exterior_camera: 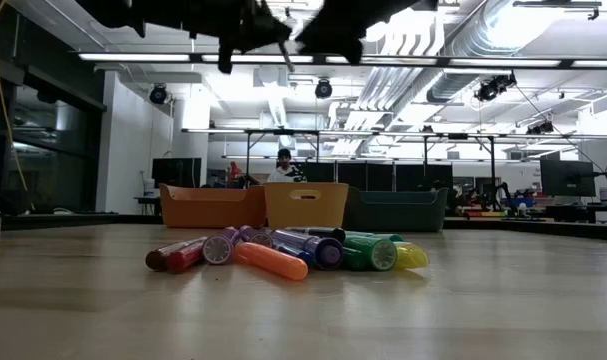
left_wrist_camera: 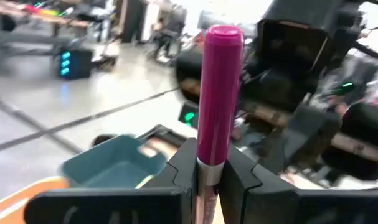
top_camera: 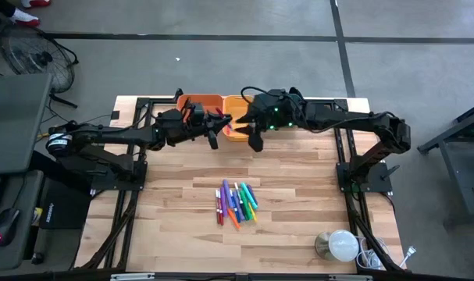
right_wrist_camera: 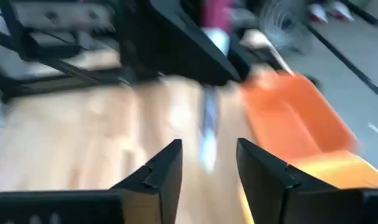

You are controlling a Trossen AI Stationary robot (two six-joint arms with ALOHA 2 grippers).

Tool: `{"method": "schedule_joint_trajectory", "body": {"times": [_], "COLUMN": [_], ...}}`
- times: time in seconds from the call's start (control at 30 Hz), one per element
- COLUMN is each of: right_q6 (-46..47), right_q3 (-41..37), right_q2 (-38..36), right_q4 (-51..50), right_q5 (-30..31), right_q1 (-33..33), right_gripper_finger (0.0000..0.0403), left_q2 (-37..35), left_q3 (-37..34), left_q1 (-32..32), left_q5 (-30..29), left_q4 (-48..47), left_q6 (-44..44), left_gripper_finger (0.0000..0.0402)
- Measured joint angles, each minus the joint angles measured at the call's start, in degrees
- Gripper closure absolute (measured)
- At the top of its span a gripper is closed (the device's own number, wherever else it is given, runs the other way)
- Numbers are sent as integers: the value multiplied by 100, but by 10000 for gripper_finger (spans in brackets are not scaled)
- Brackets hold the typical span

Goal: Pick & Place Markers
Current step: Put the purple marker into the orange bin

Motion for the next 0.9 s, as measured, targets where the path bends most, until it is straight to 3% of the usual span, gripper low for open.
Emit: {"method": "schedule_joint_trajectory", "body": {"times": [0.1, 0.3, 0.57, 0.9], "right_q6": [8, 1, -16, 25], "right_q3": [0, 0, 0, 0], "right_q2": [-178, -453, -476, -472], "right_q4": [-550, -1456, -1785, -1822], "right_q5": [382, 442, 657, 1171], "right_q1": [-168, -434, -567, -564], "right_gripper_finger": [246, 237, 236, 239], "left_q2": [-11, -8, 256, 1273], "left_q3": [1, 112, 746, 1901], "left_q1": [376, 1407, 2569, 3397], "left_q5": [152, 1175, 1938, 2234], "left_q4": [-411, -1810, -3913, -5572], "left_q6": [-16, 58, 1563, 3562], "left_gripper_finger": [372, 372, 372, 372]}}
